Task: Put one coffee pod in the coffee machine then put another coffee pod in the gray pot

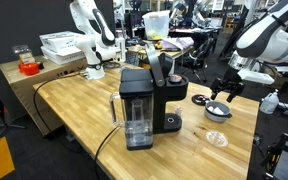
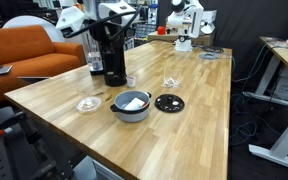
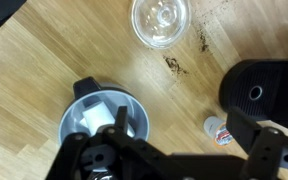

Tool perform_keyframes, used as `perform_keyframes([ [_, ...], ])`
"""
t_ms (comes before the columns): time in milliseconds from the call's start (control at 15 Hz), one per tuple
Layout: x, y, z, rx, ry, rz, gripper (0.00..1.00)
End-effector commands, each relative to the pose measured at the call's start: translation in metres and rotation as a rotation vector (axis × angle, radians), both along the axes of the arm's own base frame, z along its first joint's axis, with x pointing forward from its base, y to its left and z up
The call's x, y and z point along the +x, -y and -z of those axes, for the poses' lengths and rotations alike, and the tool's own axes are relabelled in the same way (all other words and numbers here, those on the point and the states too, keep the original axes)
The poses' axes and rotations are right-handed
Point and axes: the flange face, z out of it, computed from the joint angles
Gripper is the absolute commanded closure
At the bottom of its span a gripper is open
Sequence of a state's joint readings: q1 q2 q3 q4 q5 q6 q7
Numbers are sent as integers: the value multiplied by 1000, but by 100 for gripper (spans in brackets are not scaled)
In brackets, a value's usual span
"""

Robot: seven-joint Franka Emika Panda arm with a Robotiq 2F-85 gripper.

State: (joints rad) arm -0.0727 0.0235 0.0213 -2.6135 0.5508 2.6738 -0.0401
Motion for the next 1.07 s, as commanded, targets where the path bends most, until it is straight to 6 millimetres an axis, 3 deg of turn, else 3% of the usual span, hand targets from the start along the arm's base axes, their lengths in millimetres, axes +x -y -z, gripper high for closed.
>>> perform_keyframes([
  [0,-30,-11,-15,13,25,4,0],
  [267,-63,-38,-32,35,62,-1,0],
  [333,-48,-46,-39,46,74,-2,0],
  [400,-48,-56,-46,60,89,-2,0],
  [467,-48,-49,-38,40,63,-23,0],
  [1000,-49,-50,-39,44,62,-19,0],
])
